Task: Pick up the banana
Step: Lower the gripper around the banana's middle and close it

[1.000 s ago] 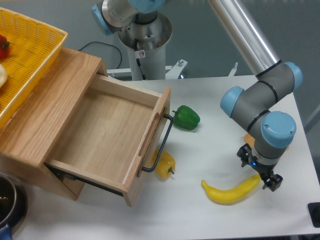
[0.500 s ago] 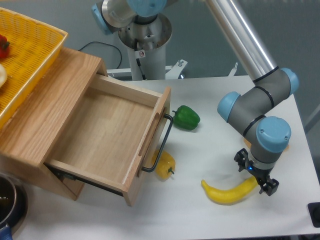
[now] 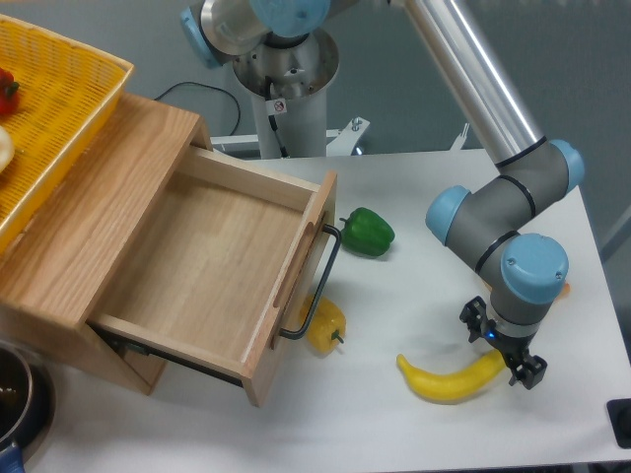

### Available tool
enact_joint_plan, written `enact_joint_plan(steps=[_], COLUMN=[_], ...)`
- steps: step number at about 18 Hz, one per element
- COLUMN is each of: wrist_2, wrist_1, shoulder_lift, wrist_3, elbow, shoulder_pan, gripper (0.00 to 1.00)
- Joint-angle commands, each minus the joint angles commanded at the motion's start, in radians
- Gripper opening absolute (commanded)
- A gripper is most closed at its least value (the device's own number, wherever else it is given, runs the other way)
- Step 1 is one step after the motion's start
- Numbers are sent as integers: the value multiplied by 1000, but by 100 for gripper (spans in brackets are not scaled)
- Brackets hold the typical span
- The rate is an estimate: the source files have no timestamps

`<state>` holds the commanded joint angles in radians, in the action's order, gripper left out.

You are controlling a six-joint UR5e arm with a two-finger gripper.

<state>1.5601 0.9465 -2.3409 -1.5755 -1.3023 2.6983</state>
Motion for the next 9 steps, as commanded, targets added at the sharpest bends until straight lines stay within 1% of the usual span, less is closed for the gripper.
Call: enact_joint_plan(steps=[5,6,8,9], wrist_2=[2,3,3,3], wrist_1=[0,-2,-2,-2], shoulder_lift=[-2,-2,-3,-3], wrist_3=[8,12,14,14], elbow=[-6,-8,-12,-14], shoulder_pan=[-9,-9,-9,-9], gripper=[94,92,83,80])
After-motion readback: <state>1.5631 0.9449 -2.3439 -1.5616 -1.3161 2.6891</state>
